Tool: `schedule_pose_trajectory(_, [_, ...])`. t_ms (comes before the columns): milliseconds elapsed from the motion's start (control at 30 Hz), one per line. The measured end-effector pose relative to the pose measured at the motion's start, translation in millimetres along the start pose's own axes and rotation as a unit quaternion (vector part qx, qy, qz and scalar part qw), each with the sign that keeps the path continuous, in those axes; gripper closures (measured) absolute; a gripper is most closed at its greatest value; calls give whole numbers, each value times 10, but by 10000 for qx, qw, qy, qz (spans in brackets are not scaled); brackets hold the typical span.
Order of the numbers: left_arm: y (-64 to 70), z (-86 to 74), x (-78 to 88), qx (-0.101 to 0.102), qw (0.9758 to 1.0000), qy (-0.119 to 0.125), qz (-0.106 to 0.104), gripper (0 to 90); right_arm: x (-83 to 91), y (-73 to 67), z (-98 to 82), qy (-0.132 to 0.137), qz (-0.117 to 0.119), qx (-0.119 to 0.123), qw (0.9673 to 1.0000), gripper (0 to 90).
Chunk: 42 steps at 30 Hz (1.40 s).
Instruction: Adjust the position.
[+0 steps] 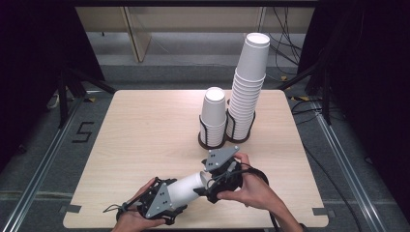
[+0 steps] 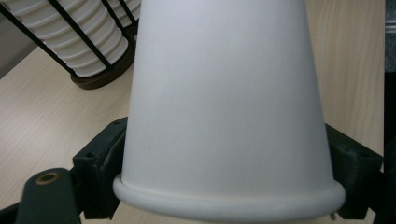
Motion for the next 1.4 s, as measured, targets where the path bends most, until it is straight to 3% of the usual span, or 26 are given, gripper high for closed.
schedule_pose_trajectory(33, [-2, -3, 10, -109, 9999, -61, 23, 162, -10, -36, -4, -64, 93, 75, 9999, 175])
schedule_pose_trajectory(133, [-8, -2, 17, -339, 9993, -161, 87, 163, -19, -52, -19, -179, 74, 139, 9997, 171])
schedule_pose_trajectory(167, [-8, -12, 23, -455, 9986, -241, 103, 163, -35, -64, -32, -299, 48, 335, 9990, 166])
schedule_pose_trajectory(233, [-25, -28, 40, -738, 9964, -399, 113, 163, -48, -99, -46, -371, 113, 274, 9989, 165])
schedule_pose_trajectory(300, [0, -15, 27, -707, 9969, -348, 75, 163, -74, -122, -54, -474, 116, 375, 9981, 165])
schedule_pose_trajectory(400, [-8, -22, 55, -946, 9938, -576, 23, 163, -117, -174, -70, -650, 200, 498, 9964, 168])
schedule_pose_trajectory(467, [7, -8, 46, -960, 9940, -532, 20, 163, -133, -203, -103, -910, 184, 528, 9943, 167])
schedule_pose_trajectory(533, [18, 5, 55, -968, 9939, -521, -47, 163, -178, -203, -110, -1000, 244, 775, 9917, 166])
schedule_pose_trajectory(600, [33, 10, 58, -969, 9940, -496, -59, 165, -235, -212, -127, -1025, 363, 800, 9908, 175])
schedule_pose_trajectory(667, [46, 13, 57, -983, 9939, -490, -98, 168, -270, -216, -161, -1209, 424, 861, 9880, 174])
schedule_pose_trajectory(767, [51, 33, 50, -1001, 9941, -391, -118, 169, -320, -203, -221, -1488, 387, 1096, 9820, 181])
schedule_pose_trajectory(800, [59, 42, 60, -994, 9943, -366, -148, 169, -327, -196, -249, -1627, 343, 1092, 9800, 180])
schedule_pose_trajectory(833, [57, 47, 69, -1031, 9939, -371, -160, 170, -321, -206, -285, -1810, 272, 929, 9787, 179])
schedule_pose_trajectory(867, [57, 54, 74, -1088, 9933, -356, -182, 171, -332, -192, -299, -1870, 272, 978, 9771, 170])
schedule_pose_trajectory(933, [93, 82, 74, -972, 9948, -184, -225, 171, -370, -190, -315, -1900, 382, 1204, 9736, 170])
schedule_pose_trajectory(967, [83, 87, 83, -1033, 9942, -190, -222, 171, -376, -193, -328, -1976, 416, 1312, 9706, 177])
schedule_pose_trajectory(1033, [95, 104, 82, -997, 9947, -121, -240, 171, -394, -222, -373, -2121, 384, 1267, 9682, 195])
schedule_pose_trajectory(1100, [100, 111, 88, -992, 9947, -84, -256, 171, -420, -245, -384, -2128, 489, 1321, 9669, 194])
schedule_pose_trajectory(1167, [92, 106, 97, -1047, 9941, -103, -278, 171, -449, -241, -369, -2019, 620, 1562, 9649, 212])
schedule_pose_trajectory(1233, [103, 115, 86, -978, 9948, -3, -287, 163, -458, -226, -381, -2020, 584, 1655, 9635, 232])
schedule_pose_trajectory(1267, [105, 118, 76, -901, 9956, 63, -262, 154, -437, -240, -395, -2053, 499, 1501, 9658, 233])
schedule_pose_trajectory(1300, [108, 121, 67, -860, 9958, 134, -293, 142, -448, -219, -380, -1963, 547, 1697, 9642, 233])
schedule_pose_trajectory(1333, [107, 127, 57, -819, 9959, 240, -285, 131, -422, -236, -388, -1974, 523, 1578, 9661, 232])
schedule_pose_trajectory(1400, [94, 131, 47, -718, 9959, 464, -307, 103, -422, -208, -385, -1884, 530, 1708, 9657, 231])
Point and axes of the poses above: each handheld gripper's, and its own axes: x roughly backward along the jaws, z roughly out of its top, y roughly to its right, the point moved 9 cm from there along -x, roughly forward along the jaws, and after that the axes turned 4 degrees about y, right-handed, at the moved point
